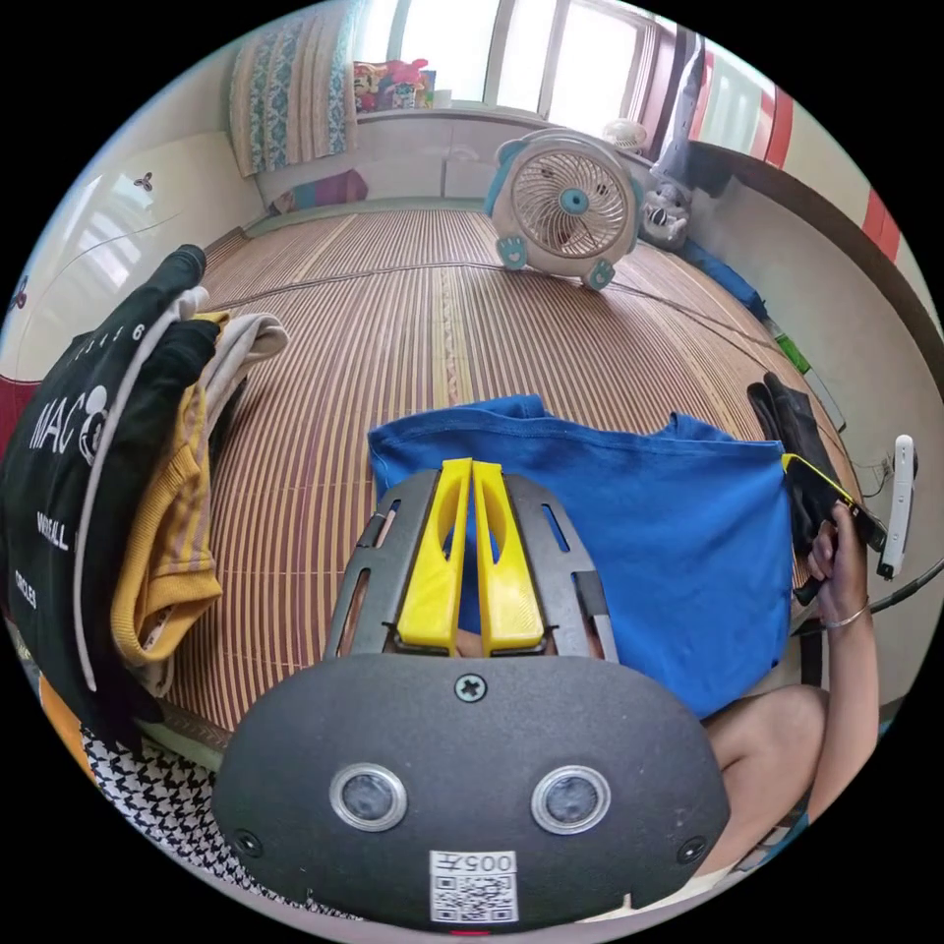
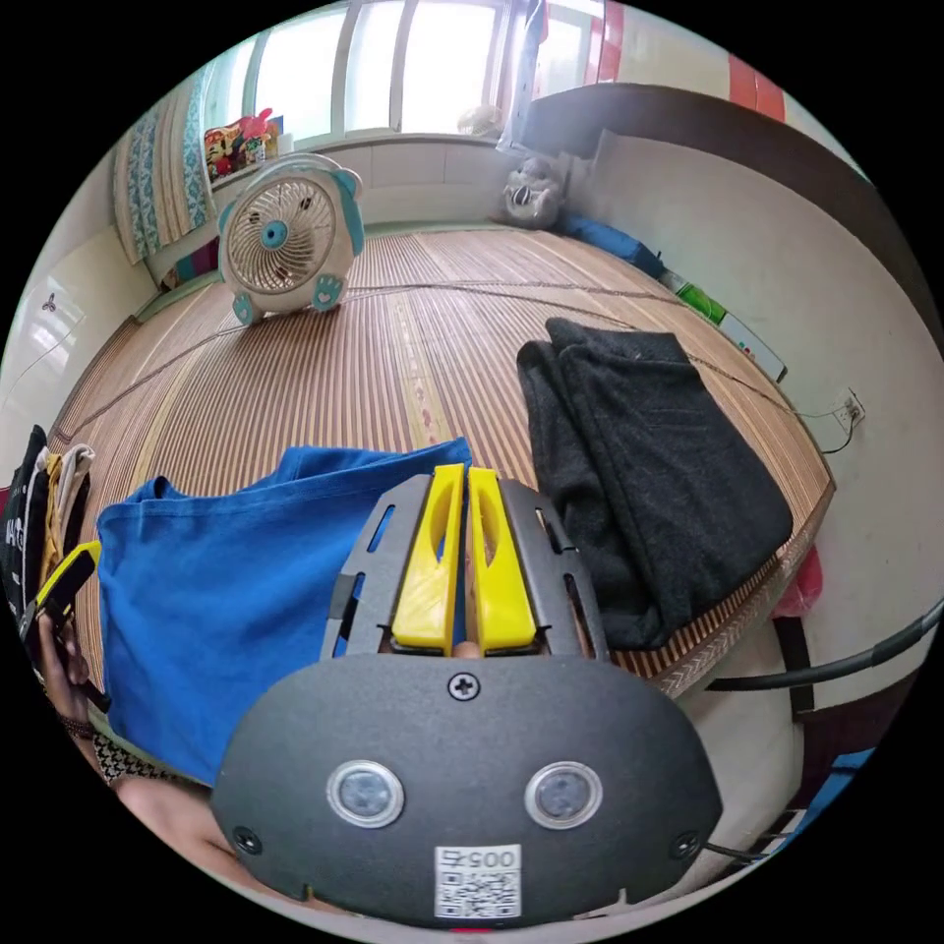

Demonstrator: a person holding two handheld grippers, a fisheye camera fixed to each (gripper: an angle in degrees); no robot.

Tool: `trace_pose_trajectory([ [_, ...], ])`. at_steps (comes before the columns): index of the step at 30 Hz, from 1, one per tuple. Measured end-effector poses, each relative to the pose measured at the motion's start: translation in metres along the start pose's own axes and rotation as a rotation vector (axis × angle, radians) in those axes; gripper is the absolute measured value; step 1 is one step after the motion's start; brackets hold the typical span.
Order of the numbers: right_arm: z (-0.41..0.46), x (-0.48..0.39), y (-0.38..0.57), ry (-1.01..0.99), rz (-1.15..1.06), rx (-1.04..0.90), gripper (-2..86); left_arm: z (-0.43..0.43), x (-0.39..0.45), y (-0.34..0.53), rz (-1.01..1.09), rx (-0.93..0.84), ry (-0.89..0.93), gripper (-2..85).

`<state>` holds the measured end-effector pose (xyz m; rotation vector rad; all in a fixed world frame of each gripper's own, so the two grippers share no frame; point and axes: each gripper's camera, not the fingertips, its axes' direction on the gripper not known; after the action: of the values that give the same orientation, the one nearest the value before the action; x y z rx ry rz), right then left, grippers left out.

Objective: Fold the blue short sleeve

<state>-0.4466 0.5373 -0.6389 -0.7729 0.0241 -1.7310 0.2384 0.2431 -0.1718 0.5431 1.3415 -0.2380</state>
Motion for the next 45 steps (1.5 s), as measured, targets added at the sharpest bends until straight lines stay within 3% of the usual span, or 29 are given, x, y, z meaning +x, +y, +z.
trace_pose_trajectory([
  [5,0.003,-0.013,0.001,0.044,-0.021,0.071,-1.4,0.009,-0.002,-0.003,-0.01,-0.03,-0.023,-0.6],
  [11,0.054,-0.022,0.004,0.117,-0.058,-0.113,-1.3,0.021,0.007,-0.005,-0.005,-0.051,-0.072,-0.6],
  [18,0.03,0.004,0.017,0.023,0.034,-0.026,-0.5,-0.003,0.027,0.0,-0.009,-0.042,-0.128,-0.5],
  [24,-0.003,0.04,0.045,-0.033,0.122,0.027,1.3,-0.073,0.06,0.021,0.026,0.077,0.017,0.5],
  [36,-0.039,0.098,0.101,-0.1,0.233,0.087,3.7,-0.129,0.277,0.097,0.655,0.072,0.42,7.9],
  [41,-0.04,0.117,0.116,-0.152,0.273,0.086,4.4,-0.127,0.355,0.12,0.885,0.015,0.449,7.9],
  [45,-0.033,0.128,0.115,-0.18,0.306,0.065,4.5,-0.118,0.407,0.141,1.038,-0.036,0.334,8.0],
])
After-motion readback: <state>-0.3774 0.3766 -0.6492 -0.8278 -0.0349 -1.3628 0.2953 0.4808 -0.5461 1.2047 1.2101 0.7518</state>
